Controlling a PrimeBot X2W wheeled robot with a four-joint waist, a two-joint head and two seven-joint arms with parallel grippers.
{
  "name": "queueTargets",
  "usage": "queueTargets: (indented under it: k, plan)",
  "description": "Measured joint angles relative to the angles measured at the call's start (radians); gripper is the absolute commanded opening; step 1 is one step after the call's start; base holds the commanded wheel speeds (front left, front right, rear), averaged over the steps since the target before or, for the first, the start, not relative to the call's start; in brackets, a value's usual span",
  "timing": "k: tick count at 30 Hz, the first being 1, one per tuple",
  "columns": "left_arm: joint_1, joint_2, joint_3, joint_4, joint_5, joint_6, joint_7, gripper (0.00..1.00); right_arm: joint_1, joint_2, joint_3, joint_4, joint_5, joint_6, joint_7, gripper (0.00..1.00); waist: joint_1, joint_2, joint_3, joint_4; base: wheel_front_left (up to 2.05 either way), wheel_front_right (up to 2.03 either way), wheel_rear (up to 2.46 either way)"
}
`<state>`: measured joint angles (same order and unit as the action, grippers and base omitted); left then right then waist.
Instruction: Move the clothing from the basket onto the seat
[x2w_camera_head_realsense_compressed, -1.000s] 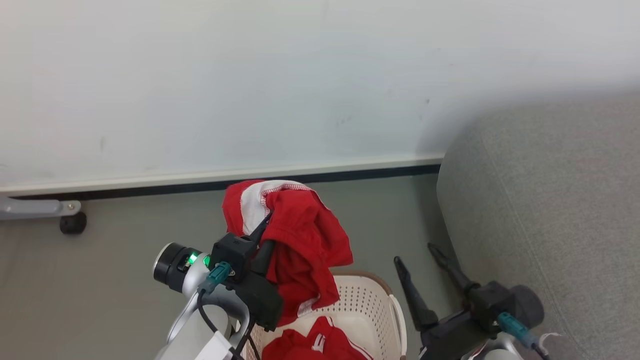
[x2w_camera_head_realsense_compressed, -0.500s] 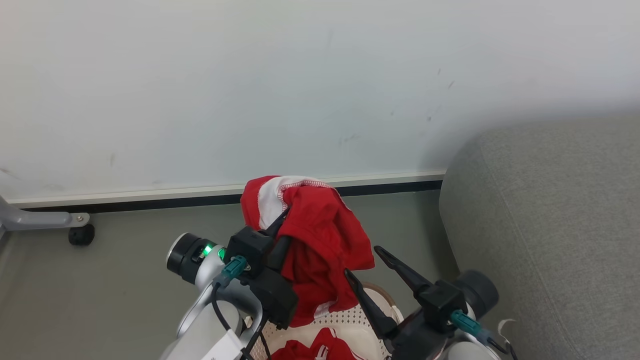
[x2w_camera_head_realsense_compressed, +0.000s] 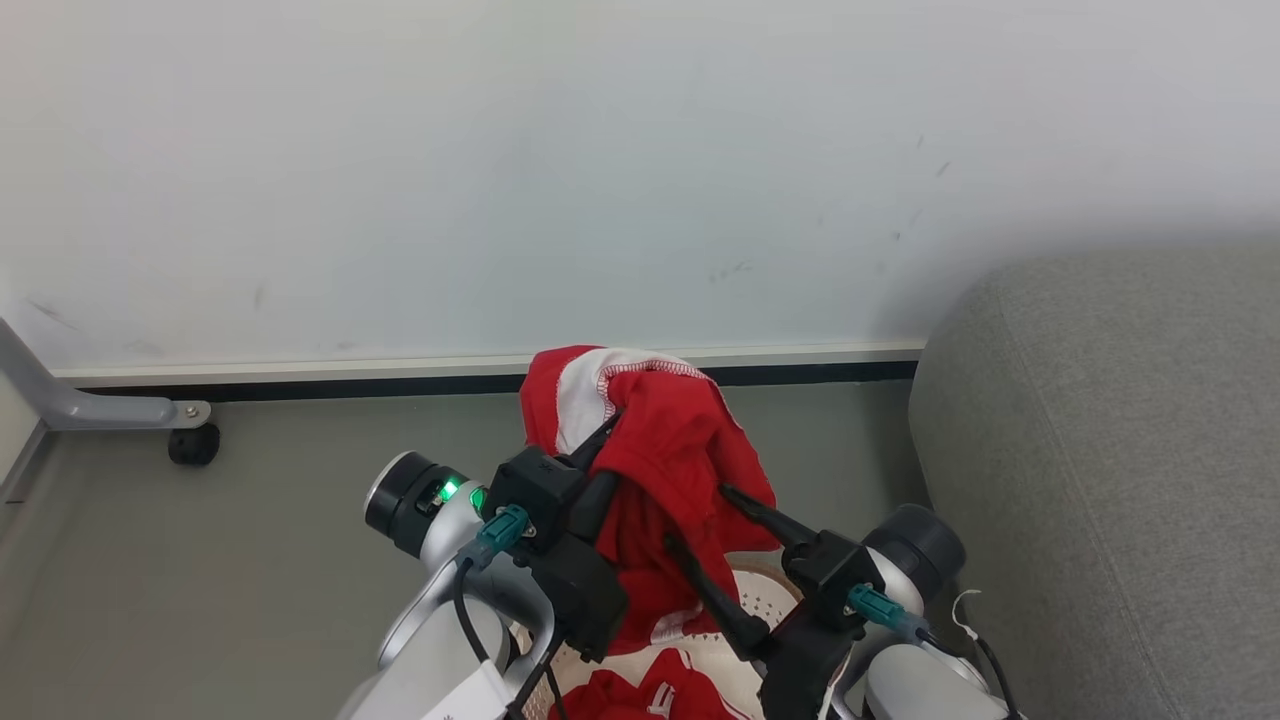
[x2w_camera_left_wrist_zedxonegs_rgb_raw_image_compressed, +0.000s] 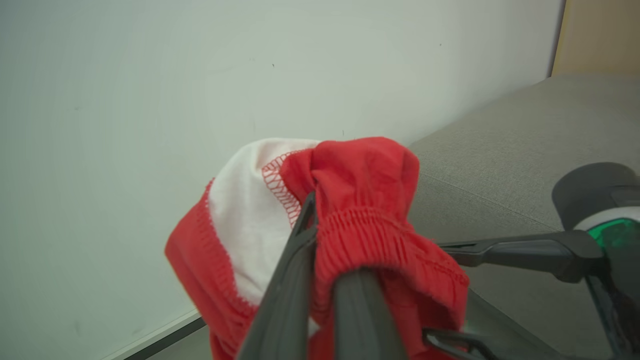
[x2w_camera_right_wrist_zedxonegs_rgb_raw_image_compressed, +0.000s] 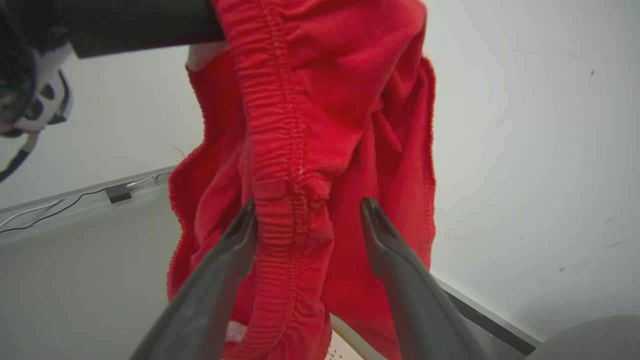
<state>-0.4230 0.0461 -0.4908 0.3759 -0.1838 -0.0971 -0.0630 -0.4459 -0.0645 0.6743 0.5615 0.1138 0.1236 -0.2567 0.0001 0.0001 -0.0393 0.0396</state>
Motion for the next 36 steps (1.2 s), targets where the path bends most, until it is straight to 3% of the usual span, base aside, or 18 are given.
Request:
queueTargets:
  k: [7,8,9,13,14,23,24,26,28,36]
  plan:
    - [0.000,0.000,-0.011,-0.042,-0.009,0.000,0.023,0.00,-0.047,0.000,0.052,0.079,0.028,0.000,0.000,1.00,0.0000,0.0000,0.004,0.008,0.00,0.00,0.00]
    - [0.000,0.000,-0.012,-0.046,-0.011,0.000,0.026,0.00,-0.053,0.000,0.068,0.081,0.039,0.000,0.000,0.81,0.0000,0.0000,0.005,0.009,0.00,0.00,0.00]
    - [0.000,0.000,-0.013,-0.051,-0.014,0.000,0.028,0.00,-0.060,0.001,0.083,0.080,0.049,0.000,0.000,0.51,0.0000,0.0000,0.005,0.010,0.00,0.00,0.00]
    - [0.000,0.000,-0.017,-0.064,-0.018,0.000,0.037,0.00,-0.084,0.001,0.129,0.075,0.095,0.000,0.000,0.22,0.0000,0.0000,0.008,0.012,0.00,0.00,0.00]
    - [0.000,0.000,-0.017,-0.065,-0.021,0.000,0.041,0.00,-0.089,0.001,0.139,0.072,0.104,0.000,0.000,0.00,0.0000,0.0000,0.009,0.012,0.00,0.00,0.00]
    - [0.031,0.000,0.010,-0.078,-0.057,0.026,0.049,0.00,-0.104,0.002,0.163,0.062,0.177,0.000,0.000,0.00,0.0000,0.0000,0.013,-0.017,0.00,0.00,0.00]
    - [0.037,0.001,0.015,-0.078,-0.060,0.028,0.049,0.25,-0.104,0.002,0.157,0.063,0.187,0.000,0.000,0.00,0.0000,0.0000,0.013,-0.022,0.00,0.00,0.00]
    - [0.046,0.003,0.024,-0.078,-0.061,0.035,0.049,0.90,-0.104,0.002,0.142,0.064,0.198,0.000,0.000,0.00,-0.0001,0.0000,0.013,-0.033,0.00,0.00,0.00]
    - [0.053,0.009,0.032,-0.081,-0.065,0.037,0.048,1.00,-0.104,0.002,0.123,0.064,0.206,0.000,0.000,0.00,0.0000,0.0000,0.013,-0.045,0.00,0.00,0.00]
    - [0.100,0.030,0.042,-0.079,-0.078,0.035,0.034,1.00,-0.123,-0.028,0.034,0.045,0.222,0.000,0.000,0.00,0.0000,0.0000,0.014,-0.102,0.00,0.00,0.00]
